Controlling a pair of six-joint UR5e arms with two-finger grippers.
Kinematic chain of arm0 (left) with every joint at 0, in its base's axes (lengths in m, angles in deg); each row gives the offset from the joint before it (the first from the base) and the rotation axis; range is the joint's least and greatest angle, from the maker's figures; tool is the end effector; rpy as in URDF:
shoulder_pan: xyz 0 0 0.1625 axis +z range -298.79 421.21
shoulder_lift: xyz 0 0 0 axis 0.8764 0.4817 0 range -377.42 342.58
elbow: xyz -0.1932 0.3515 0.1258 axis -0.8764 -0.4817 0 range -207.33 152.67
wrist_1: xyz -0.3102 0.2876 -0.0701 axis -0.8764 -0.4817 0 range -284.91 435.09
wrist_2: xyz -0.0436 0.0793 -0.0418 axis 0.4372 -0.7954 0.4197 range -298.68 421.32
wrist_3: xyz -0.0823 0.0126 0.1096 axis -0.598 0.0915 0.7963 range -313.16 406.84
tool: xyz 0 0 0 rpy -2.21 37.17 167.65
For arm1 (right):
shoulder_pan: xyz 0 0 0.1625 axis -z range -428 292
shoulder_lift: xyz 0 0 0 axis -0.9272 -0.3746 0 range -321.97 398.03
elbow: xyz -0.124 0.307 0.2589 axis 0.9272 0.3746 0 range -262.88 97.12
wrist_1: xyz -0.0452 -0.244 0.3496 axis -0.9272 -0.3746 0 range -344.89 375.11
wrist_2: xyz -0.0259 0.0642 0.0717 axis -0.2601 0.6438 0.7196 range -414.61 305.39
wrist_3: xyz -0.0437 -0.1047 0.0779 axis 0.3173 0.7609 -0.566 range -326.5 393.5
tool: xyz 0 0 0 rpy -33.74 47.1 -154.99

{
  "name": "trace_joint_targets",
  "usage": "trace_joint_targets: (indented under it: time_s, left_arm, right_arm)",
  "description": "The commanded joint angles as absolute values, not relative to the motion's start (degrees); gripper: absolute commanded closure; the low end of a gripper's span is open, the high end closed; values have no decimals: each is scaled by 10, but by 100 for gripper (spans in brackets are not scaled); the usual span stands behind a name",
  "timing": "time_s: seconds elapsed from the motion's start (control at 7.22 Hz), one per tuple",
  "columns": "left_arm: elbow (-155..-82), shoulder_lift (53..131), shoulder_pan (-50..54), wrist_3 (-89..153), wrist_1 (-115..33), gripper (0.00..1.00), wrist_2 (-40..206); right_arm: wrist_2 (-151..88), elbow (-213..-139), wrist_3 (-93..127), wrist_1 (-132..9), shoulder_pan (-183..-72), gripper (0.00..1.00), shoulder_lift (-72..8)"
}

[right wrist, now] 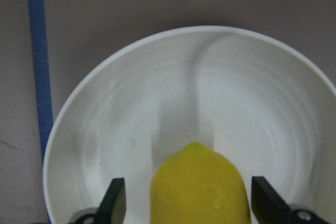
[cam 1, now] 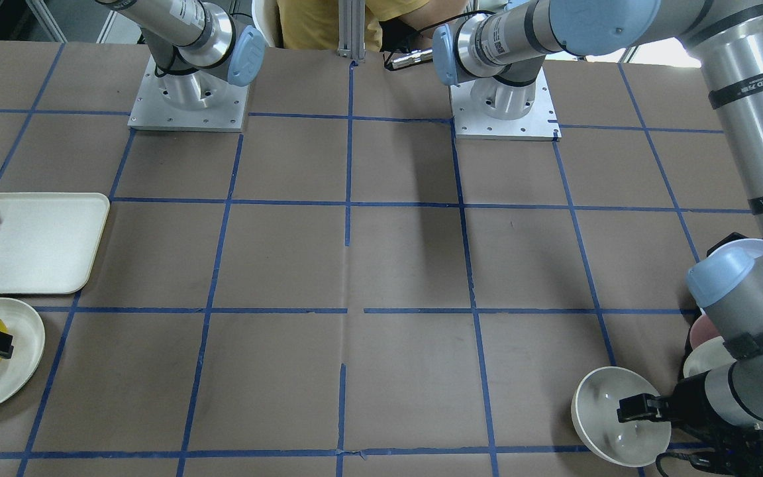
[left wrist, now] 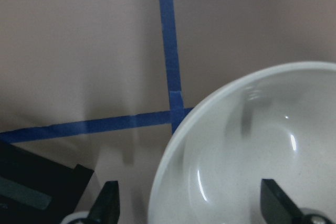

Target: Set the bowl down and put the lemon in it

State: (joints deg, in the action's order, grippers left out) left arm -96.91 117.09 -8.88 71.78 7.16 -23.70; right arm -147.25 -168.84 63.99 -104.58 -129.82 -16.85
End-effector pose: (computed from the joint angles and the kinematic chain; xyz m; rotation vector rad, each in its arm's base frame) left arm 0.1228 -0.7654 0.1553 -0.1312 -3.0449 0.0008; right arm -0.2127 -0.6656 0.1560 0.0635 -3.1119 -0.0682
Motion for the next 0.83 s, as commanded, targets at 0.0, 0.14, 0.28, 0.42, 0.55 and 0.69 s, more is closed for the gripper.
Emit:
trace_joint_targets:
  time_s: [0.0,0.14,0.28,0.42,0.55,0.69]
  left_arm:
    - [-970,1170,-88,716,71,96,-238]
    - [-972,1166,-88,707,68,100,-237]
    - [-972,1163,-88,694,66,100,-236]
    - [-969,1157,-88,680,65,100,-238]
    - [-965,1150,-88,659,52,100,-238]
    - [-962,1137,-93,643,28,100,-238]
  right_arm:
    - [-1473,-1688,639,-1038,-1298,100,-171]
    - [-1475,-1688,638,-1035,-1298,100,-173]
    - [-1495,-1681,632,-1020,-1298,100,-180]
    - [-1494,-1676,630,-981,-1298,100,-200]
    - [-1489,-1678,620,-950,-1304,100,-230]
    - [-1478,-1678,587,-915,-1320,100,-258]
